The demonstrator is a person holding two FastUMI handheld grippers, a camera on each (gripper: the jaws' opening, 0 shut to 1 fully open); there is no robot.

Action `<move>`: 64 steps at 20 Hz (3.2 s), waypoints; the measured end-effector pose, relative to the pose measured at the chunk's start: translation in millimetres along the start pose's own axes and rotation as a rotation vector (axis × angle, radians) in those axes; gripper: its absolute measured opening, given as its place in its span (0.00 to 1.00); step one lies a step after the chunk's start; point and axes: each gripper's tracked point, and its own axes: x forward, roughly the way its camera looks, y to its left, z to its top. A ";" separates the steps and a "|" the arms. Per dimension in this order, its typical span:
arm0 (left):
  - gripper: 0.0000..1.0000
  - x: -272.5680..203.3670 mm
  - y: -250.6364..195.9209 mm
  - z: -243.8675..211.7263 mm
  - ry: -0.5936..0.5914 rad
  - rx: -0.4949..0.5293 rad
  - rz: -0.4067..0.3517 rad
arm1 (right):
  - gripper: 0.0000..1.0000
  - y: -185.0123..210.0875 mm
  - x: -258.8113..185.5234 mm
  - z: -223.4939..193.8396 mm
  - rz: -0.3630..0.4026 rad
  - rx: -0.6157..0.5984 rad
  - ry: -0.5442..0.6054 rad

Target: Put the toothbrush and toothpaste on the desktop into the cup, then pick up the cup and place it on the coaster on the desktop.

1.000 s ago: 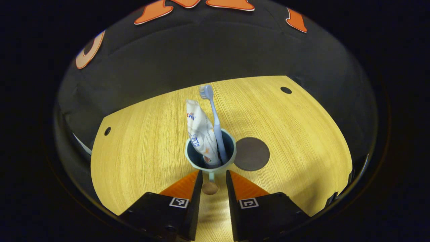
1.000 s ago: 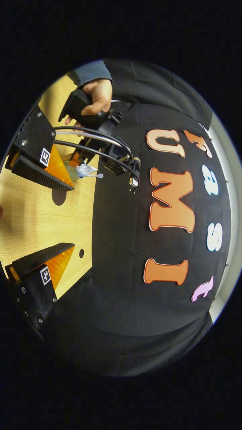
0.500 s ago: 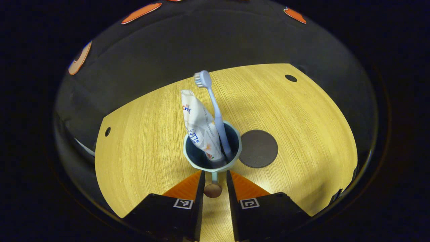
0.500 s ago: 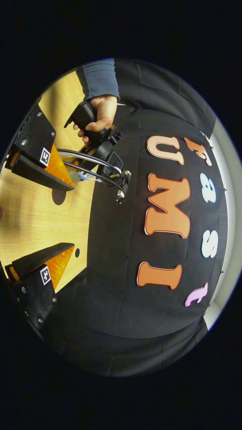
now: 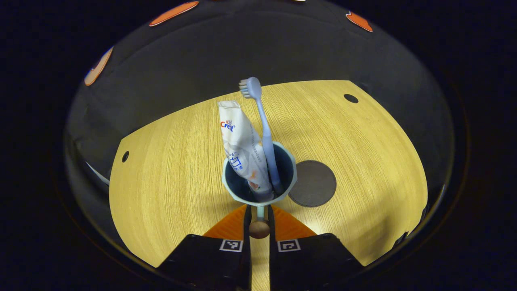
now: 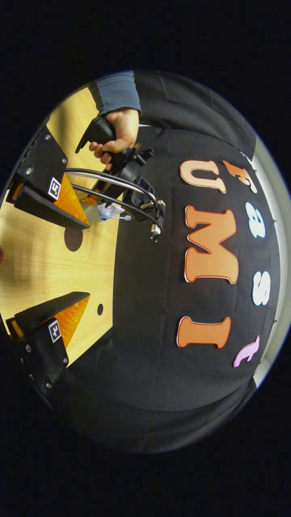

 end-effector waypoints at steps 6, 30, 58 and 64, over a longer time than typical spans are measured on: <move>0.16 -13.7 -0.5 6.5 -0.068 0.006 0.026 | 0.92 0.6 -0.2 -3.9 0.004 0.002 0.009; 0.09 -10.6 -8.7 7.8 -0.208 -0.173 -0.073 | 0.92 21.7 -7.6 -18.9 0.057 -0.029 0.035; 0.31 -15.2 -10.9 10.9 0.026 0.078 0.028 | 0.92 2.5 -13.9 -11.8 0.044 -0.014 0.032; 0.35 6.6 -15.4 -4.2 0.131 0.086 0.013 | 0.92 -8.2 -6.0 -14.9 0.028 0.001 0.043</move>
